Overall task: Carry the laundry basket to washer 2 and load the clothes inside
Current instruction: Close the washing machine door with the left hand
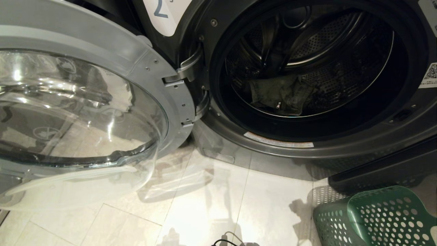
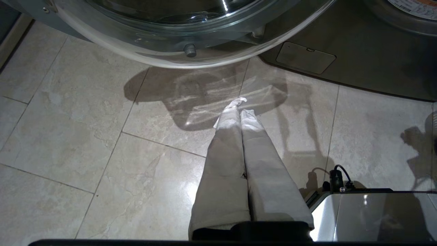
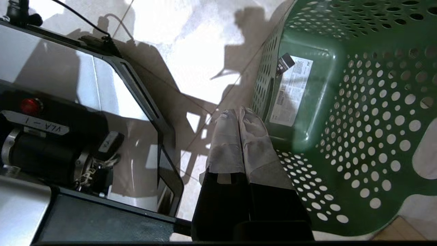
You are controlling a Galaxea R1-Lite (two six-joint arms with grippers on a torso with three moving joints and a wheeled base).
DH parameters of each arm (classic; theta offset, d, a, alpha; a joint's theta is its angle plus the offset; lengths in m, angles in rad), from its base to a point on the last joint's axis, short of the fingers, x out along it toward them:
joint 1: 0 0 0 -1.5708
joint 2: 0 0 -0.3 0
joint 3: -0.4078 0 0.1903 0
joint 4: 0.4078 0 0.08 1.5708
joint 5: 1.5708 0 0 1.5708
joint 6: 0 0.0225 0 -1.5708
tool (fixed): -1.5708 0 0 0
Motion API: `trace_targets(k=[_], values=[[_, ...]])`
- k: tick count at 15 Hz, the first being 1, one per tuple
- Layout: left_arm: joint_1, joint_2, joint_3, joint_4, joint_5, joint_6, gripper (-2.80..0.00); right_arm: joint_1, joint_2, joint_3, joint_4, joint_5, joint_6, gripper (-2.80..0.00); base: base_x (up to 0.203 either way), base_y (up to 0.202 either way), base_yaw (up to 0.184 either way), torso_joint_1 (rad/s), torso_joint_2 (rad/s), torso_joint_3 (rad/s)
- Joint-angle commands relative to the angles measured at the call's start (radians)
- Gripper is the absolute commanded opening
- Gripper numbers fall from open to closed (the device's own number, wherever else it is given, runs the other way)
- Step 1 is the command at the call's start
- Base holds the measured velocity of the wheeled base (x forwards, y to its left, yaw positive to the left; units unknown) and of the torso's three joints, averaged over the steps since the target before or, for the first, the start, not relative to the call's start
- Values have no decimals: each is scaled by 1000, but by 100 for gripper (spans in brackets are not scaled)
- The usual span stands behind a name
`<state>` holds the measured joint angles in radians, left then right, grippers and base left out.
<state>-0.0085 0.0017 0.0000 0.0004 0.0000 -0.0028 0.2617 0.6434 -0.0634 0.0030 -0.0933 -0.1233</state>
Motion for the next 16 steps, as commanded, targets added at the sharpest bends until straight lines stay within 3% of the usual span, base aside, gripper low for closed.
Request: trace_targets(k=[1, 6, 8, 10, 11, 13, 16], values=[[1, 1, 0, 1, 0, 0, -280, -117, -128, 59, -18, 87, -40, -280, 0, 0, 0, 0, 0, 0], [-1, 1, 0, 0, 0, 0, -280, -182, -369, 60, -19, 136, -43, -280, 0, 0, 0, 0, 0, 0], [1, 0, 0, 1, 0, 0, -280, -188, -375, 63, -11, 120, 92, -280, 0, 0, 0, 0, 0, 0], [-1, 1, 0, 1, 0, 0, -280, -246, -337, 63, -8, 101, 112, -280, 0, 0, 0, 0, 0, 0], [-1, 1, 0, 0, 0, 0, -280, -248, -343, 63, -8, 102, 101, -280, 0, 0, 0, 0, 0, 0], [1, 1, 0, 1, 0, 0, -280, -238, -408, 63, -8, 127, -5, -280, 0, 0, 0, 0, 0, 0], [-1, 1, 0, 0, 0, 0, -280, -254, -572, 63, -7, 135, -14, -280, 0, 0, 0, 0, 0, 0]])
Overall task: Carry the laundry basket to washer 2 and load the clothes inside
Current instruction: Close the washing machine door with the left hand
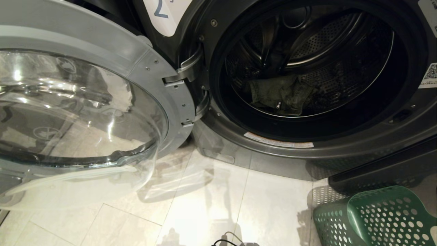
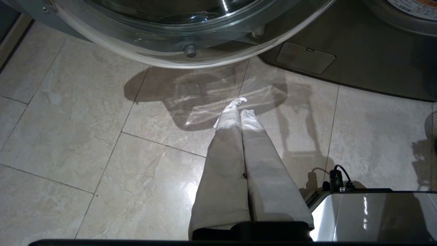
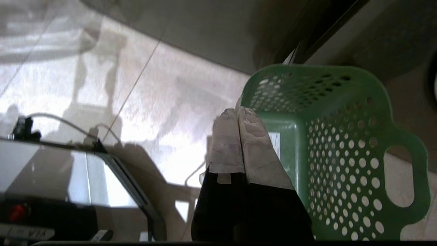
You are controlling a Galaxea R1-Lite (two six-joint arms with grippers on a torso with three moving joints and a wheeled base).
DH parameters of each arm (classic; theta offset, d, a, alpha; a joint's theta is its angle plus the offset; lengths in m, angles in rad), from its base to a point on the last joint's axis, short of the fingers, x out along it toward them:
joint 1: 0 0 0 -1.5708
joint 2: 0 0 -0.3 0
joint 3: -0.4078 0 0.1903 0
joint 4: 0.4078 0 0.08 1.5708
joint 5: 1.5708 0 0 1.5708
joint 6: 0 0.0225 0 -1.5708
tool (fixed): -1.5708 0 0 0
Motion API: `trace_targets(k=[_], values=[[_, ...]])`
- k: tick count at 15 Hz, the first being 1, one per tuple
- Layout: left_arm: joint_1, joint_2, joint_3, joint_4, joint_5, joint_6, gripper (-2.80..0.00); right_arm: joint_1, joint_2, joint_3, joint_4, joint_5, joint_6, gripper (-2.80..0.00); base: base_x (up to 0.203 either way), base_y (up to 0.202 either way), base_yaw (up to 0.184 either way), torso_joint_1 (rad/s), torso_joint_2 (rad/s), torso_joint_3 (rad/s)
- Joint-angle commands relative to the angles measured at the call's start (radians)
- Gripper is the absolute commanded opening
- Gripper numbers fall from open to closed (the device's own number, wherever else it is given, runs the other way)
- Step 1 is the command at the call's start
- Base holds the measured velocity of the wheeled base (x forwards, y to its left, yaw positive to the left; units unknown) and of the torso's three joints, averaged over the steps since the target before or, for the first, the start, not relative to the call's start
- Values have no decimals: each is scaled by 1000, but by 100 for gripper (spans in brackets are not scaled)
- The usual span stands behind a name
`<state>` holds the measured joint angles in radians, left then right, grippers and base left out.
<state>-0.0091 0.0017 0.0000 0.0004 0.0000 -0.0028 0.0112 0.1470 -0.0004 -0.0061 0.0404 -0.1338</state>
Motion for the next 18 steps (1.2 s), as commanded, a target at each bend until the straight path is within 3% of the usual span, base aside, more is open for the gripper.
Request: trace_targets(k=[1, 4, 18], values=[[0, 1, 0, 1, 0, 0, -280, -8, -128, 0, 2, 1, 18, -280, 0, 0, 0, 0, 0, 0], [0, 1, 0, 0, 0, 0, -280, -14, -145, 0, 2, -6, 66, -280, 0, 0, 0, 0, 0, 0], [0, 1, 0, 1, 2, -3, -280, -14, -145, 0, 8, -22, 85, -280, 0, 0, 0, 0, 0, 0]])
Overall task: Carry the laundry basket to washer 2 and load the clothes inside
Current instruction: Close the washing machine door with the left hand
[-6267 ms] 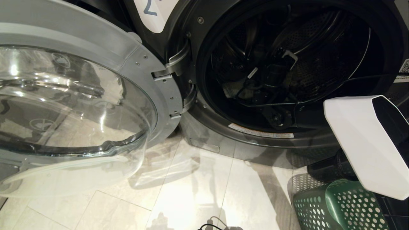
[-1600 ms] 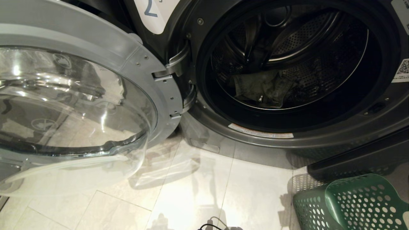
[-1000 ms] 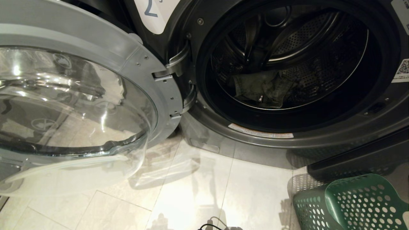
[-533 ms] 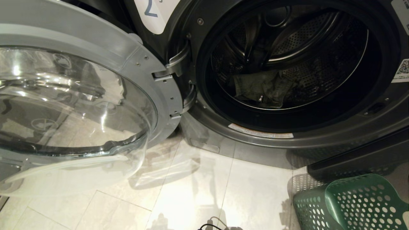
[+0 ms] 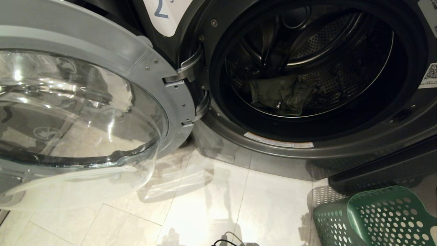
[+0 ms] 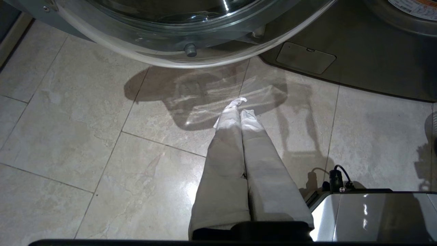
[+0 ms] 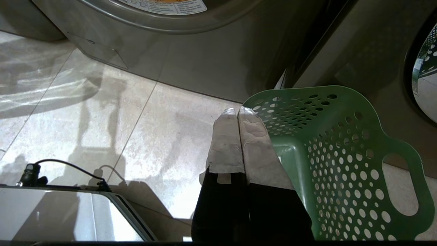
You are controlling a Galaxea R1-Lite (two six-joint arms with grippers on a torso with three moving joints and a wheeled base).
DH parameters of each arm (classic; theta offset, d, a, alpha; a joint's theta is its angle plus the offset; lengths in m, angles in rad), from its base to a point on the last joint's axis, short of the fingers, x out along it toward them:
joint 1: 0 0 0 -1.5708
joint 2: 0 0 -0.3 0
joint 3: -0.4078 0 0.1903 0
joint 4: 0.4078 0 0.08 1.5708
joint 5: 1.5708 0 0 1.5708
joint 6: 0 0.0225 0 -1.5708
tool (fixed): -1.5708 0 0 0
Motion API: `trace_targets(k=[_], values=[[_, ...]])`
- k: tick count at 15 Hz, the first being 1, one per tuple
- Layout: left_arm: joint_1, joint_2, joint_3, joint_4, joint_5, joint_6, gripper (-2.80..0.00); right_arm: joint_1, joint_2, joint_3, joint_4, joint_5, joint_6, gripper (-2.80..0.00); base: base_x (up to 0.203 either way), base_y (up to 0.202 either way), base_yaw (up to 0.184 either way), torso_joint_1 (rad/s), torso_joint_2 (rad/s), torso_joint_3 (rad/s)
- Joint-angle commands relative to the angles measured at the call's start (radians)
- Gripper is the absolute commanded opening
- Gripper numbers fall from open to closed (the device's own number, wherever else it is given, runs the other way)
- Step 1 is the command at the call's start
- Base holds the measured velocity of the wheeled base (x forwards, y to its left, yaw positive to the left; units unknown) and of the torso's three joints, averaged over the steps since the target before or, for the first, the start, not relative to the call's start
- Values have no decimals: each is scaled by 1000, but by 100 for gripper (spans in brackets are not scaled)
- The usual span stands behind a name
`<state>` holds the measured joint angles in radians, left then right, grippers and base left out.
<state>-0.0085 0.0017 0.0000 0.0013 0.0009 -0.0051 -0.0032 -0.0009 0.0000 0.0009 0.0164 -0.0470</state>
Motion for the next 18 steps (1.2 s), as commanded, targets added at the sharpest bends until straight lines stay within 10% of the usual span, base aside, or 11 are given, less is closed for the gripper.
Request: trace_targets(k=[1, 18], values=[[-1, 1, 0, 2, 1, 5, -280, 0, 2, 0, 1, -2, 1, -280, 0, 0, 0, 0, 0, 0], [1, 1, 0, 5, -1, 27, -280, 0, 2, 0, -1, -13, 12, -280, 0, 0, 0, 1, 0, 115]])
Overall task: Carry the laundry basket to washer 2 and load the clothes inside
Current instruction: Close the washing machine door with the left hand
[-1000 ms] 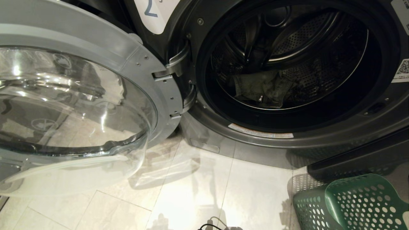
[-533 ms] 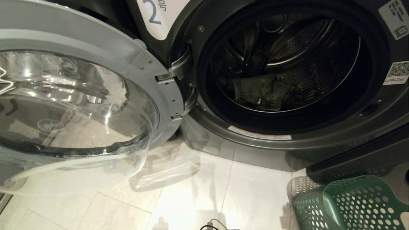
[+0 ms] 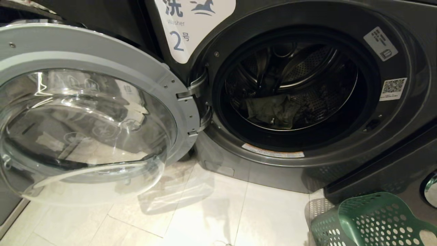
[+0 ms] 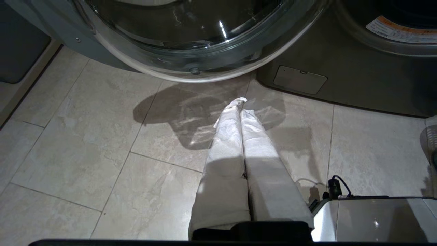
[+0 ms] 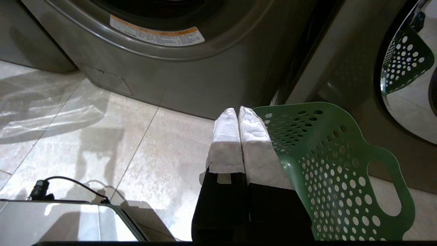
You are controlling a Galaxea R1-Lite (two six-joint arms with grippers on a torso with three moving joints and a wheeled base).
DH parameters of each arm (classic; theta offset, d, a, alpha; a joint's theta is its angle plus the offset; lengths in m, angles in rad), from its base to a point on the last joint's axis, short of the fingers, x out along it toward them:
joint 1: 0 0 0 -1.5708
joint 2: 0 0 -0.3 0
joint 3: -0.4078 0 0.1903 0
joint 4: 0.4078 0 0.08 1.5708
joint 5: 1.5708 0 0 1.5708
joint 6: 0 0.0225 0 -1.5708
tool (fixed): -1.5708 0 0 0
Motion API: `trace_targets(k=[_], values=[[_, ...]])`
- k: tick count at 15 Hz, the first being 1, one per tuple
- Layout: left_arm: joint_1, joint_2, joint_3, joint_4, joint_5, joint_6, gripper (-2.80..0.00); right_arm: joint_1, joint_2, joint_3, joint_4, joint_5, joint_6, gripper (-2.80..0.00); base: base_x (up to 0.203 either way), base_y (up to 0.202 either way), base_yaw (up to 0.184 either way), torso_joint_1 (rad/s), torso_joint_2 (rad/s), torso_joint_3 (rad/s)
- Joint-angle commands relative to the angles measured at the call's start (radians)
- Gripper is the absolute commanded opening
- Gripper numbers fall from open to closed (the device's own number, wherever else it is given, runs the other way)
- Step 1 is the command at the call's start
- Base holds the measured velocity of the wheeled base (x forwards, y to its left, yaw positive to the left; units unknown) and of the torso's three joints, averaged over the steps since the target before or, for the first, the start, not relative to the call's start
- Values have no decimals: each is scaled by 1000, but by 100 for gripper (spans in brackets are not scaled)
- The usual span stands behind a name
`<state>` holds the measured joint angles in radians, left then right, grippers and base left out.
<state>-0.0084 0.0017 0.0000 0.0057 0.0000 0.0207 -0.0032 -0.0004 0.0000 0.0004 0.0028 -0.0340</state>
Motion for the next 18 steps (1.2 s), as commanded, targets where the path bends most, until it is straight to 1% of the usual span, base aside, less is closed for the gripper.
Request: trace_targets(k=[1, 4, 8, 17, 18], values=[[1, 1, 0, -1, 0, 1, -280, 0, 2, 0, 0, 0, 3, -280, 0, 0, 0, 7, -2, 193], [1, 1, 0, -1, 0, 2, -280, 0, 2, 0, -2, -1, 23, -280, 0, 0, 0, 4, -2, 203], [1, 1, 0, -1, 0, 2, -280, 0, 2, 0, -2, -1, 28, -280, 0, 0, 0, 1, 5, 170], [1, 1, 0, -3, 0, 5, -280, 0, 2, 0, -2, 0, 40, -280, 0, 0, 0, 0, 2, 9], [0, 1, 0, -3, 0, 5, -280, 0, 2, 0, -3, 0, 40, -280, 5, -2, -100, 1, 4, 2]])
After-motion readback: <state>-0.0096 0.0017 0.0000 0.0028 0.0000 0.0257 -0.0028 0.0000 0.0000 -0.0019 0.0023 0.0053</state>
